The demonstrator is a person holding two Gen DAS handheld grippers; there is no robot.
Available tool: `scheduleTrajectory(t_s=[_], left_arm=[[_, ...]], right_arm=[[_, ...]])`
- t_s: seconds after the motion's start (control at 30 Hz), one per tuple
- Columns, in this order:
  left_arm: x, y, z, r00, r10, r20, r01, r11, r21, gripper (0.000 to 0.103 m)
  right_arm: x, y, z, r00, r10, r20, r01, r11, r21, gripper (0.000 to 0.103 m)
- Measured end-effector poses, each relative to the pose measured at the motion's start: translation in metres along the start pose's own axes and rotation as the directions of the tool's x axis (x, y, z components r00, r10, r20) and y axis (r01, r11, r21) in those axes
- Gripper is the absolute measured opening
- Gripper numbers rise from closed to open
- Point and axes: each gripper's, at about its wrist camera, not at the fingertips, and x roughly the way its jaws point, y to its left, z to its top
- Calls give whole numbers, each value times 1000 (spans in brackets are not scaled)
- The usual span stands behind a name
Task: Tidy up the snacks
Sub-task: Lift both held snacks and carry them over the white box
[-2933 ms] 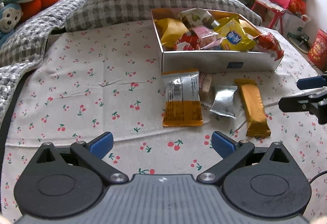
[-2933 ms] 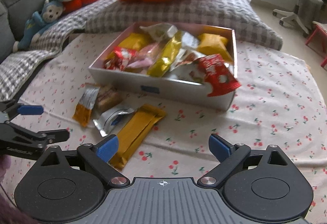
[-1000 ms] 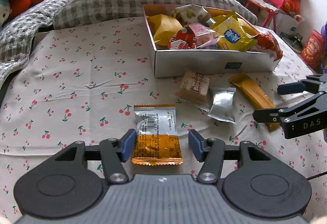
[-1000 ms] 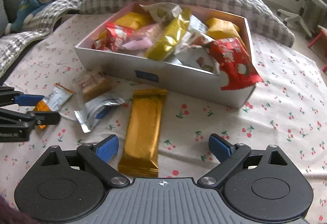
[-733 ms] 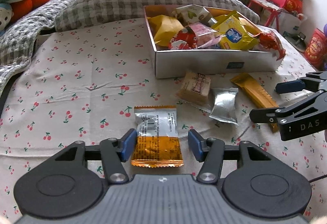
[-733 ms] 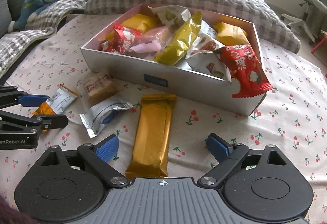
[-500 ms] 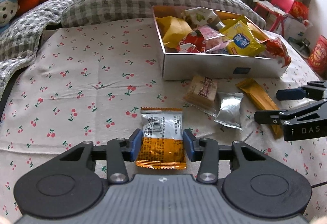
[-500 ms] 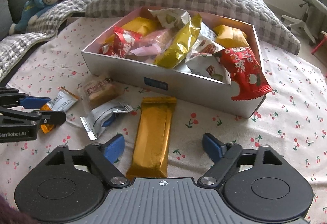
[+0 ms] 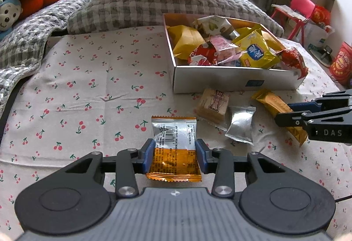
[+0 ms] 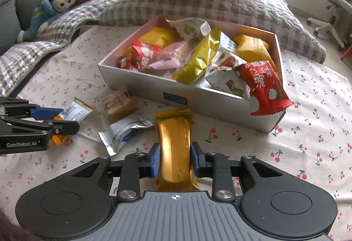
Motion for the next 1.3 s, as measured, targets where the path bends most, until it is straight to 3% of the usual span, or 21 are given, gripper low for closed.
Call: scheduleTrajectory(t_s=[0.77, 1.3], left_arm=[[-29, -14, 24, 996, -33, 86, 36, 998, -44, 37], [-4, -42, 66, 983, -105, 152, 123, 986, -114, 37]], right_arm=[[-53, -5, 21, 992, 67, 107, -71, 997, 40, 27], [-52, -56, 62, 977, 5, 214, -49, 978, 203, 27]])
